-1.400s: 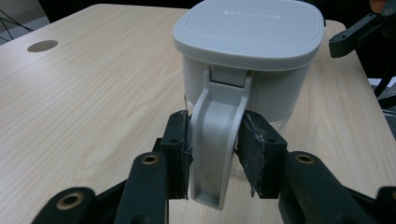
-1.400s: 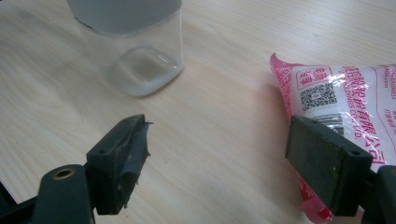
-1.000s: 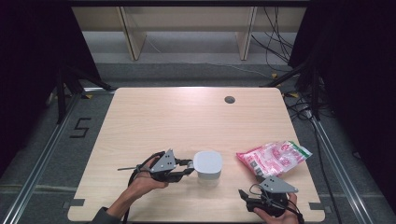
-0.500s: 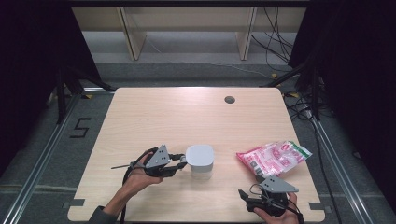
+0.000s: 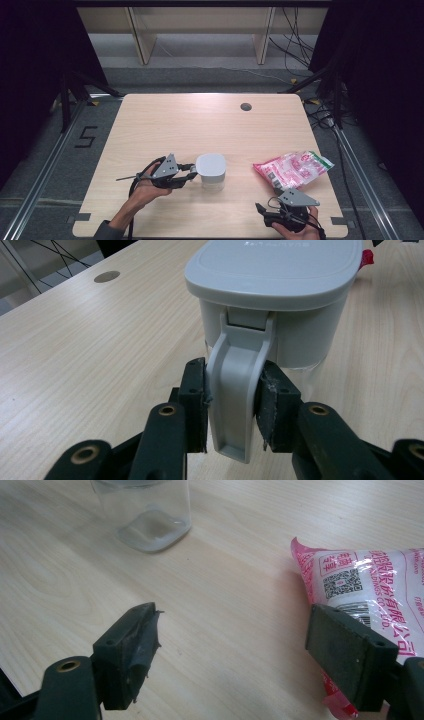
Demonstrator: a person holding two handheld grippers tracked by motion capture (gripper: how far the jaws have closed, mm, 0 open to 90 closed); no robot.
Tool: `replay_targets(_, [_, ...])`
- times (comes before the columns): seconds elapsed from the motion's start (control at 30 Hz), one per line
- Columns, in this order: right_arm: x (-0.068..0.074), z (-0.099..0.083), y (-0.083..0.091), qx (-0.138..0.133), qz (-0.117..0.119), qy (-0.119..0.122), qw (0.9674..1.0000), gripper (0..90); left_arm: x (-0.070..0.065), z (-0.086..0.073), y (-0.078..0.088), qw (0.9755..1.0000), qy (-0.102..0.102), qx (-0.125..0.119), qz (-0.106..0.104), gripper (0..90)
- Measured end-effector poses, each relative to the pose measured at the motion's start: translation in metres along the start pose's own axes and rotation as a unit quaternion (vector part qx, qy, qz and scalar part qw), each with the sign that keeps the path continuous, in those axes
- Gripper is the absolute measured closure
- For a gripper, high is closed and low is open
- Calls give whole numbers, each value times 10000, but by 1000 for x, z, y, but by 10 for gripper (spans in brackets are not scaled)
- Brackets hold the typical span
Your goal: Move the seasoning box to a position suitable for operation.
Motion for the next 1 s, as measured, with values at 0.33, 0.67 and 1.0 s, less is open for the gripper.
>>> replay_targets(0.33, [-3,0,0,-36,-36,107,9999,220,3,1,4,9995,321,-17,8,494])
replay_targets(0.67, [-2,-3,1,48,61,-3,10000,217,-6,22,27,9986,359,-354,170,352])
replay_targets(1.0, [-3,-5,0,66,73,-6,10000,216,-7,44,39,9961,658,-572,140,376])
Point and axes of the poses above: each handheld gripper's, and its own axes: y roughly backward along the jaws, z roughly out of its top, x roughly to its left, the point moved 9 cm from there along -y, roughly forward along the jaws, and after that the axes turned 15 degrees about y, right-handed, at the moved point
